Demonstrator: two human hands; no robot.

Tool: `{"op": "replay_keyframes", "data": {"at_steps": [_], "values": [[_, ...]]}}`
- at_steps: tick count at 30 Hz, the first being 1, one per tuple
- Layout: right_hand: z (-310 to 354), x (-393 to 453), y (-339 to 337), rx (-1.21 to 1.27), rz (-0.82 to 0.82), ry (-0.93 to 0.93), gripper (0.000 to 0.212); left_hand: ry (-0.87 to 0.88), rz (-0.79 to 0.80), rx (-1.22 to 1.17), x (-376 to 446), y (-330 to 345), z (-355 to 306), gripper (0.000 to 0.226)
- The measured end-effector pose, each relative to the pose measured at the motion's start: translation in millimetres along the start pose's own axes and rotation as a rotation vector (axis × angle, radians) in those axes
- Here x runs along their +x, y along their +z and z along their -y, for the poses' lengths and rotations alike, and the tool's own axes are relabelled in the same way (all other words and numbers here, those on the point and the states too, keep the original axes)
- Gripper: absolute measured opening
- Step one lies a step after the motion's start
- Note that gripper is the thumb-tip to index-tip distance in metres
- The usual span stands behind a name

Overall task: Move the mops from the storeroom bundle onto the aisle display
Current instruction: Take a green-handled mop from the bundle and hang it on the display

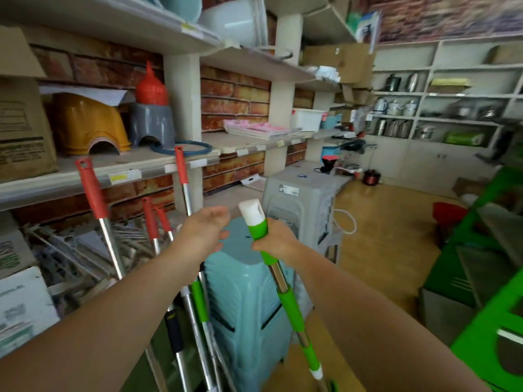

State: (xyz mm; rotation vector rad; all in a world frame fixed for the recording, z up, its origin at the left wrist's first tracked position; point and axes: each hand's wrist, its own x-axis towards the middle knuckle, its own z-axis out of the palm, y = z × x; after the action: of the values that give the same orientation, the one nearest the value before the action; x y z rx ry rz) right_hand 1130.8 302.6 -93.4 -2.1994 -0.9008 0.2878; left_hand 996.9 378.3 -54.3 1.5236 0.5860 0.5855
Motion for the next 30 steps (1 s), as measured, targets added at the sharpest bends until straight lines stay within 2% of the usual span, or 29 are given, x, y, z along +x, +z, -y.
{"op": "replay_keyframes", "data": {"at_steps": [3, 4, 7, 11, 15, 17, 22, 26, 30], "values": [[-21, -37, -39, 0.074, -0.081, 0.024, 0.015, 0.034, 0.043, 0.011, -27, 42, -8, 0.026], [-28, -48, -49, 0.117, -0.097, 0.035, 0.008, 0.044, 0.061, 0.009, -36, 55, -11, 0.027], [-46, -77, -71, 0.243, -0.145, 0.049, 0.027, 0.068, 0.111, 0.011, -58, 87, -20, 0.028], [-64, -113, -87, 0.327, -0.167, 0.040, 0.028, 0.127, 0.143, 0.053, -78, 113, -31, 0.028], [-78, -139, -101, 0.453, -0.314, 0.038, 0.030, 0.208, 0.201, 0.107, -98, 129, -38, 0.018], [-81, -152, -115, 0.490, -0.365, 0.017, 0.023, 0.246, 0.221, 0.107, -105, 136, -44, 0.017], [-74, -188, -169, 0.491, -0.585, -0.046, 0.030, 0.371, 0.285, 0.069, -121, 165, -74, 0.017], [-53, -213, -219, 0.483, -0.768, -0.149, 0.022, 0.491, 0.331, -0.018, -136, 192, -98, 0.016], [-33, -239, -251, 0.438, -0.823, -0.267, 0.019, 0.565, 0.366, -0.070, -148, 211, -117, 0.016]]}}
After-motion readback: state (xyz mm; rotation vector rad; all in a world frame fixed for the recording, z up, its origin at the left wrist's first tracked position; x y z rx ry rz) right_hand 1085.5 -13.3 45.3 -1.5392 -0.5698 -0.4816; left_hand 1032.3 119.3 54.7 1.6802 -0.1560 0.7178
